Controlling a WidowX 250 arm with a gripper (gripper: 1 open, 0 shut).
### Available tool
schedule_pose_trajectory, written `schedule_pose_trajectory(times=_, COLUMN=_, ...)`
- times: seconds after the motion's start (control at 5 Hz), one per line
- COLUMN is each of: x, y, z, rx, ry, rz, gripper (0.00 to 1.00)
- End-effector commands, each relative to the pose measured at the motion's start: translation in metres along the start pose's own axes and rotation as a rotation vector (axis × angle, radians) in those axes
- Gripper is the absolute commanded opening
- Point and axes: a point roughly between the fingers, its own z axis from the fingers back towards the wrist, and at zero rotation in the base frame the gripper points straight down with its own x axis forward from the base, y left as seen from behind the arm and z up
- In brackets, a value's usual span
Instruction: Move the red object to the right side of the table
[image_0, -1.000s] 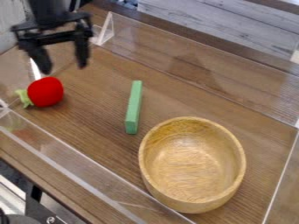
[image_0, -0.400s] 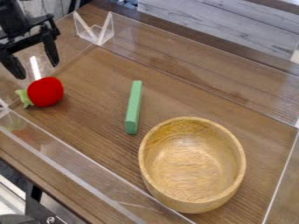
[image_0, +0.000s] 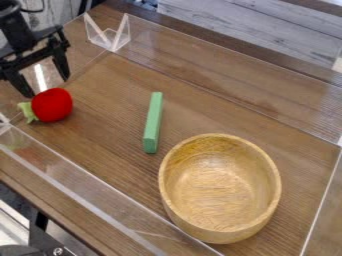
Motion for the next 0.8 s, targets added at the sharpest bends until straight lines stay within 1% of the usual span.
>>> schedule_pose_trajectory(times=0.0, x=0.008, y=-0.003, z=0.002, rx=-0.006, ry=-0.033, rz=-0.038, gripper=1.0)
schedule_pose_trajectory(times=0.2, x=0.013, y=-0.004, z=-0.002, rx=-0.013, ry=-0.027, rz=-0.064, gripper=1.0)
schedule_pose_trajectory(times=0.4, x=0.018, y=-0.01, z=0.001, rx=-0.028, ry=-0.027, rz=-0.067, gripper=1.0)
schedule_pose_trajectory(times=0.6, x=0.018, y=-0.015, z=-0.002, rx=-0.028, ry=-0.03, rz=-0.083, gripper=1.0)
